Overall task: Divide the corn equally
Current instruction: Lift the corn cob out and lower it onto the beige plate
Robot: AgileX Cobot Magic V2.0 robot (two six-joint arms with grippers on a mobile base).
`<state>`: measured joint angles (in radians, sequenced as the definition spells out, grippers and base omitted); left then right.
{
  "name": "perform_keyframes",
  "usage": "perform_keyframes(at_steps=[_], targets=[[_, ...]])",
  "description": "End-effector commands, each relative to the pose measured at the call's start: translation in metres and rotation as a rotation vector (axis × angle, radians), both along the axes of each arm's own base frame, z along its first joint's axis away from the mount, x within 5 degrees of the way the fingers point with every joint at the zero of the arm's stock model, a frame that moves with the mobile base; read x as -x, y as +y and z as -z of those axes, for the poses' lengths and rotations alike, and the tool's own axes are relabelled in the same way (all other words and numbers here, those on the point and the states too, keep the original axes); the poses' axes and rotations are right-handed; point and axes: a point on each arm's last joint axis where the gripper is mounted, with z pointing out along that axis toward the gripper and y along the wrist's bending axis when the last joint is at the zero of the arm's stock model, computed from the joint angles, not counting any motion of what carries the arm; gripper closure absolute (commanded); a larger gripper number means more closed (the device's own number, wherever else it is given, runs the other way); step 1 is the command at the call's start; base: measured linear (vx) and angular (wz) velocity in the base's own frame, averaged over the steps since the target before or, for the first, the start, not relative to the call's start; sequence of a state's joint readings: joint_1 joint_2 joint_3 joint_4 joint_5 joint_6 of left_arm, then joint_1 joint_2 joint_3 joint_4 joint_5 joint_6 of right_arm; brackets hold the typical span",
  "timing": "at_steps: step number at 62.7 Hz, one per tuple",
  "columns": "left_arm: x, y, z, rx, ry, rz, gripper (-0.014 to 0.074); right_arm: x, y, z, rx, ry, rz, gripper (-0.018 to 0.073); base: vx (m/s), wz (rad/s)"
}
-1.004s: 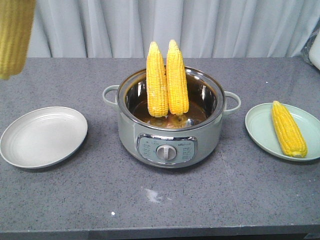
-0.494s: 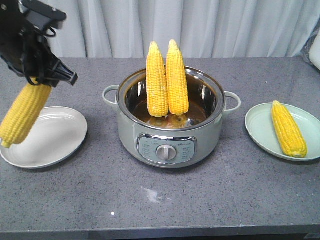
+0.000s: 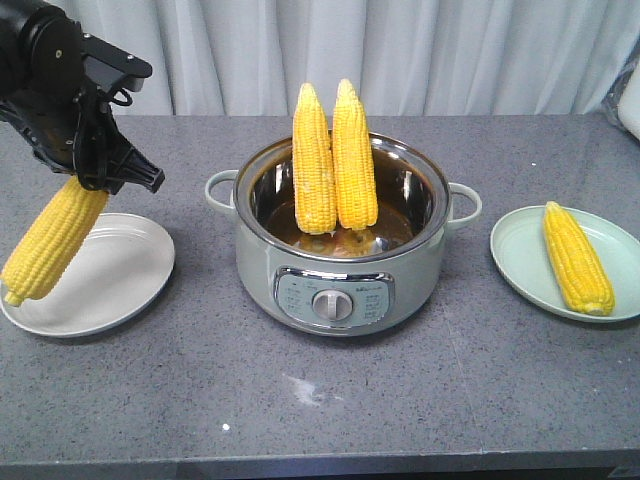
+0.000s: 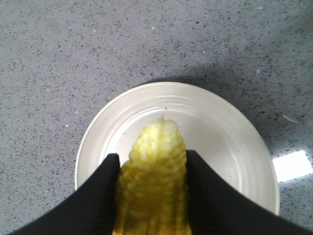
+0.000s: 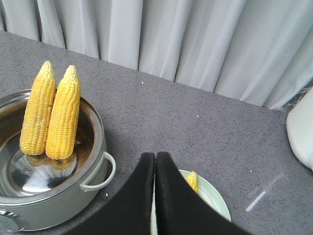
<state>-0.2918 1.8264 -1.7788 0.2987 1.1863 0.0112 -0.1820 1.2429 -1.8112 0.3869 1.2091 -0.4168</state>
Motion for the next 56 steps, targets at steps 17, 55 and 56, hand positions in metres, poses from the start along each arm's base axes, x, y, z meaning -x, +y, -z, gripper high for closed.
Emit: perform_keyframes(at_steps=[17, 55, 56], targets=[[0.006, 0.013, -0.027, 0.019, -0.093, -0.035, 0.0545, 0.007, 0.001, -0.013, -0.009, -0.095, 0.01, 0.0568, 0.0, 0.0], [0.004, 0.023, -0.025, 0.109, -0.071, -0.074, 0.0164, 0.007, 0.002, -0.014, -0.019, -0.096, 0.002, 0.0568, 0.0, 0.0], [0.004, 0.023, -0.025, 0.109, -0.071, -0.076, 0.0159, 0.007, 0.002, -0.014, -0.019, -0.096, 0.002, 0.0568, 0.0, 0.0]])
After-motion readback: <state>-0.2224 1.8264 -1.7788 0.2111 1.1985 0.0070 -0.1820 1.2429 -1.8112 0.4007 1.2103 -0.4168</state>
